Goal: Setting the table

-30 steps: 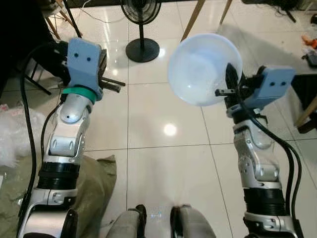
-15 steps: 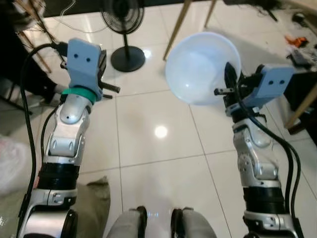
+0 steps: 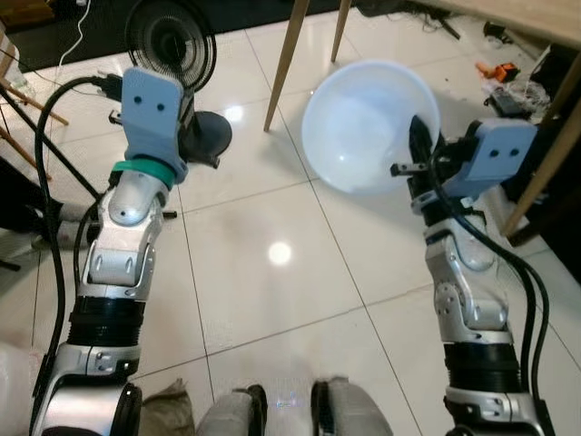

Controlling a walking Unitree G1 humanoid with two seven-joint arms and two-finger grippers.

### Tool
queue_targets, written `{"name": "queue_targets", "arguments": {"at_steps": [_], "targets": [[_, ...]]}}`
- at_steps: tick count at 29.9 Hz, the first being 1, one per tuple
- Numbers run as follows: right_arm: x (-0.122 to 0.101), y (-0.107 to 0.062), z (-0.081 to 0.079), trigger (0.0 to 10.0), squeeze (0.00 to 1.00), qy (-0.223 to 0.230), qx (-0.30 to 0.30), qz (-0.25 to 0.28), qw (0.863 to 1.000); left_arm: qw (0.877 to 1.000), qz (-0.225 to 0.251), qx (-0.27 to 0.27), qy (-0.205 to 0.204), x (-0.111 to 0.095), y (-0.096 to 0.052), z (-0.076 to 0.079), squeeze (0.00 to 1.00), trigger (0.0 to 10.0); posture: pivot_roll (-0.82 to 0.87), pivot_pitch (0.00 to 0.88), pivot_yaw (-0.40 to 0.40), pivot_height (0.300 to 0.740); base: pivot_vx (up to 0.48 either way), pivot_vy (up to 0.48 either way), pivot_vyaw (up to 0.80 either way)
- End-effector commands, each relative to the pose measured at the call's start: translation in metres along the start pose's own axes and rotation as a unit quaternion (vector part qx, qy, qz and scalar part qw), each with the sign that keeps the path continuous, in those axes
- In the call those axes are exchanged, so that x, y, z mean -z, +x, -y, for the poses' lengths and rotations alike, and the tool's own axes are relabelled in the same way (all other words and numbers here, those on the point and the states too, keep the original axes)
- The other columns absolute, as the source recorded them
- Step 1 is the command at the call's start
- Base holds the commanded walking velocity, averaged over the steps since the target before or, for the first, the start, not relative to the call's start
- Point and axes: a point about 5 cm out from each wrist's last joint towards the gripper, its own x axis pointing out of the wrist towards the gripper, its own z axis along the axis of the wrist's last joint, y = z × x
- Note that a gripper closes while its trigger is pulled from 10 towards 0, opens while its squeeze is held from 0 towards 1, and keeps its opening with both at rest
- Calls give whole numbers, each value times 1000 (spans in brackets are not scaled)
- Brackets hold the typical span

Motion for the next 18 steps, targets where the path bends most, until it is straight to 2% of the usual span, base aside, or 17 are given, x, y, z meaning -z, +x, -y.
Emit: {"name": "queue_targets", "arguments": {"at_steps": [1,18], "targets": [[-2,-1,3,10000,0,-1,5,7,1000,1000,-3,1,1,2,-1,-1,0,10000,-30,135,107,740,461,0,0],[-1,0,-1,10000,0,2,1,7,1000,1000,-3,-1,4,1,-1,-3,0,10000,-16,141,108,740,461,0,0]]}}
